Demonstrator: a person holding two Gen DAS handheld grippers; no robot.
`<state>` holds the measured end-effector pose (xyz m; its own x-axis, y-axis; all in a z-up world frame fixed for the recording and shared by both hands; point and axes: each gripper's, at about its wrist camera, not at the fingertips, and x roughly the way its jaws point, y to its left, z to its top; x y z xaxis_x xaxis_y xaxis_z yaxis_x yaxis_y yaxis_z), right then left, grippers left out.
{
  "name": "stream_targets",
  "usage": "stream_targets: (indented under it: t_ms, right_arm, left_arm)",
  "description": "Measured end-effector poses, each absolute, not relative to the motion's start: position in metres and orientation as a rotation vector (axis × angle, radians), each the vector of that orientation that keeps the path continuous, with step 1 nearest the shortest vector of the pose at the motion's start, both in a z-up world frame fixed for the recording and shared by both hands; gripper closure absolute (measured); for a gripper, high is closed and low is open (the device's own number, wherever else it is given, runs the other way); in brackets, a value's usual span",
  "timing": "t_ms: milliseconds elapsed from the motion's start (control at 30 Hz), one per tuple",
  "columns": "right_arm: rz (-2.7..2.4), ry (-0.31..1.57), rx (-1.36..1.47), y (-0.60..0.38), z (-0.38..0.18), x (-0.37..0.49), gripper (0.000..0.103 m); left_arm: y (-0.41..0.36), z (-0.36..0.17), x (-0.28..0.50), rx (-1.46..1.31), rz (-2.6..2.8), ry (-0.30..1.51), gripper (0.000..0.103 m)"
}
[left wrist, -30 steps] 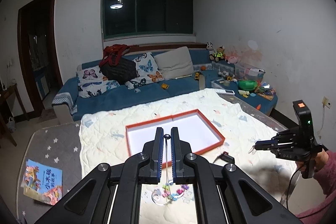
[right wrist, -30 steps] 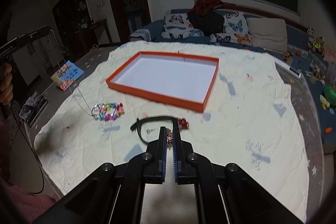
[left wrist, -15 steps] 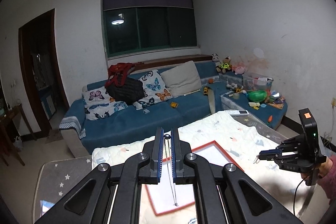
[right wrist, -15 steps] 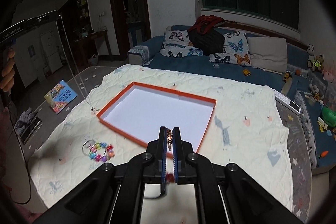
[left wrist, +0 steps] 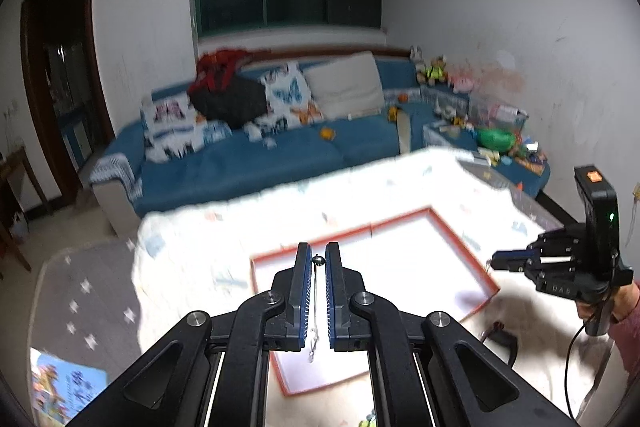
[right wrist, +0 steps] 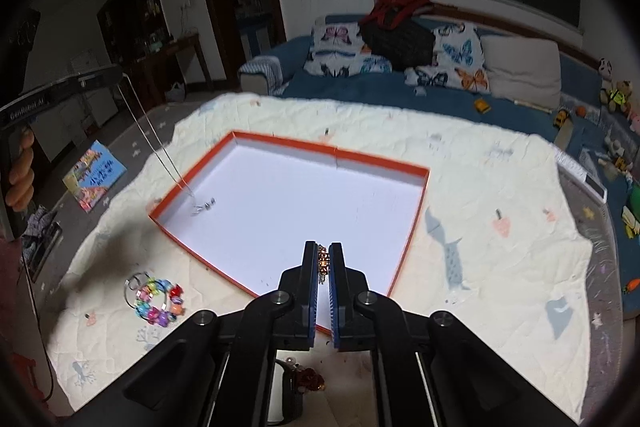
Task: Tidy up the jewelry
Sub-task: 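Lower and open the left gripper in the tray while right releases the chain there, then grasp the black watch band with the left gripper while right approaches the red hair tie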
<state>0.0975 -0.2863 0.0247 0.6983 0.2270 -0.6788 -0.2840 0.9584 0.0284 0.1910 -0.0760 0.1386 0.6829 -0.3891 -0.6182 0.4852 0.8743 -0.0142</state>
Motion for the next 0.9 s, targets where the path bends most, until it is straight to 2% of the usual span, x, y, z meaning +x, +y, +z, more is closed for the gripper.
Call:
stream_targets:
  t_ms: [333, 633, 700, 733, 767, 833, 867, 900]
  right_arm:
    - [0.238, 0.858, -0.148, -0.282, -0.013, 0.109, 0.096]
    - [0.224, 0.881, -0.166, -0.281, -0.022, 0.111, 0.096]
    - [0.222, 0.883, -0.174, -0.28, -0.022, 0.111, 0.096]
    - [0.22, 0.882, -0.177, -0.279, -0.022, 0.112, 0.096]
    - [0.217, 0.883, -0.18, -0.279, -0.022, 0.111, 0.096]
    - [0.214, 0.881, -0.178, -0.279, -0.022, 0.112, 0.092]
    - [0.217, 0.88, -0.173, -0.28, -0.021, 0.111, 0.084]
    - [0.216, 0.872, -0.168, -0.281, -0.019, 0.11, 0.071]
  left_arm:
    - [-0.083, 0.015, 0.225, 0.131, -0.5, 0.887, 0.097]
    - [-0.081, -0.028, 0.23, 0.149, -0.493, 0.949, 0.094]
    - [-0.08, -0.033, 0.231, 0.139, -0.5, 0.965, 0.09]
    - [-0.08, -0.033, 0.231, 0.138, -0.5, 0.97, 0.082]
    - [-0.08, -0.034, 0.23, 0.141, -0.498, 0.97, 0.068]
    - [-0.08, -0.033, 0.227, 0.145, -0.485, 0.957, 0.055]
    - [-0.08, -0.032, 0.225, 0.145, -0.482, 0.95, 0.054]
    - [-0.079, -0.03, 0.223, 0.143, -0.478, 0.948, 0.054]
